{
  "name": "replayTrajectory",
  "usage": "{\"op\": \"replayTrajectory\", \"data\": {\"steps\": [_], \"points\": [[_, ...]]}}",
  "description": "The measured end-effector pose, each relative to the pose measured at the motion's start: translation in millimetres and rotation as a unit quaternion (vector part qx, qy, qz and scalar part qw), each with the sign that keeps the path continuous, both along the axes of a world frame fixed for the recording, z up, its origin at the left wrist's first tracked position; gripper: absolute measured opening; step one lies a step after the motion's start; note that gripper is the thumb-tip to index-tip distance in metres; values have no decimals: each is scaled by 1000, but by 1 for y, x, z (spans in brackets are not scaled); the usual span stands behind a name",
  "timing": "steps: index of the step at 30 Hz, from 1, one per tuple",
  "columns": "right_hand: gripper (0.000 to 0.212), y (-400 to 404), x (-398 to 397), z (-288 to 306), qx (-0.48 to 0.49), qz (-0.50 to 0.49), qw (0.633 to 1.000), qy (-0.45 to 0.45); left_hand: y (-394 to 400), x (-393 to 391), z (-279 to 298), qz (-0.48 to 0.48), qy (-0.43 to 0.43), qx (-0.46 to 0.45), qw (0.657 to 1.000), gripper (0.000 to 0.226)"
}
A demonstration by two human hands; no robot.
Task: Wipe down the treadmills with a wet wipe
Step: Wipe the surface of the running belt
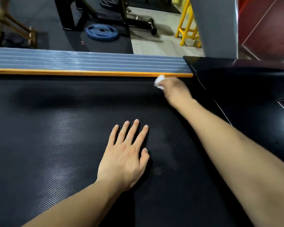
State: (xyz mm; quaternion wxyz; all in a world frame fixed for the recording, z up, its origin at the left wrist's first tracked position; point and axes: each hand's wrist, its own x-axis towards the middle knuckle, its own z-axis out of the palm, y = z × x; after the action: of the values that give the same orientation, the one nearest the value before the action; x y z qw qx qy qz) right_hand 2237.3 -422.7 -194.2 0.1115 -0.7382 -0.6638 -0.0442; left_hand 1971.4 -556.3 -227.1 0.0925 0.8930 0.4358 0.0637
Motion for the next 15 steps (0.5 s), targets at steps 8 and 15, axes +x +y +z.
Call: {"op": "replayTrajectory", "data": {"steps": [8, 15], "points": [[25, -32, 31, 4, 59, -190, 976, 92, -1, 0, 1, 1, -5, -1, 1000, 67], [31, -63, -59, -7, 22, 148, 981, 125, -1, -1, 2, 1, 7, -6, 1000, 69]]}}
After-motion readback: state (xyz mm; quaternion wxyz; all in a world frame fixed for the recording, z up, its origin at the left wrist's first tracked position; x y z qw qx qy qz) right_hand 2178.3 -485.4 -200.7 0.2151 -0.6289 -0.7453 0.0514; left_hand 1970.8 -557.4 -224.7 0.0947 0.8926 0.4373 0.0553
